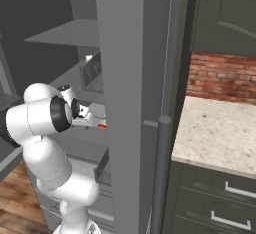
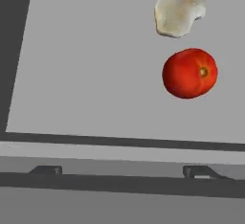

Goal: Place the tomato and garlic inside the fridge drawer. Close the drawer after placing the vegetables.

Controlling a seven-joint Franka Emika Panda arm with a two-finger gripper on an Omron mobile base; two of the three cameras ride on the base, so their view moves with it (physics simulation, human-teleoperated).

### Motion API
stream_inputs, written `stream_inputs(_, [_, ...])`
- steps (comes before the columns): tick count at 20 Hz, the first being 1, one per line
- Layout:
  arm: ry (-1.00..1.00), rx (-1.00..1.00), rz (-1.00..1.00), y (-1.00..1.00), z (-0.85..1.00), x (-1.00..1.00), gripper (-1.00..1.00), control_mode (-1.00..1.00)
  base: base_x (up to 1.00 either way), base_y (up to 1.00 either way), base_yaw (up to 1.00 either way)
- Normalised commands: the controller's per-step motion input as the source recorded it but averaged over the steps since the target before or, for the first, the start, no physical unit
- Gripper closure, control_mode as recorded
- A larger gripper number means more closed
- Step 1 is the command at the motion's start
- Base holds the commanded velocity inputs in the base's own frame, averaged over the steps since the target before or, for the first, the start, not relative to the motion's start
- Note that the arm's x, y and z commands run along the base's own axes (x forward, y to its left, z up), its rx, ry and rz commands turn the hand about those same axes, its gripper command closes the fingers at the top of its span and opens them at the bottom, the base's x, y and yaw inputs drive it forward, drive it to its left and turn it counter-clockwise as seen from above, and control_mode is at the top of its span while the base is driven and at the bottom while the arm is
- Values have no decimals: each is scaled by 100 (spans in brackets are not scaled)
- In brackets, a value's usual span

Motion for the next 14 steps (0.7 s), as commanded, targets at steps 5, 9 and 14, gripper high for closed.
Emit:
stream_inputs(5, [0, 0, 0, -1, 24, 63, -100, -100, 0, 0, 0])
stream_inputs(9, [-6, 0, 0, 11, 29, -64, -100, -100, 0, 0, 0])
stream_inputs(14, [-19, 0, 0, 2, 88, -85, -100, -100, 0, 0, 0])
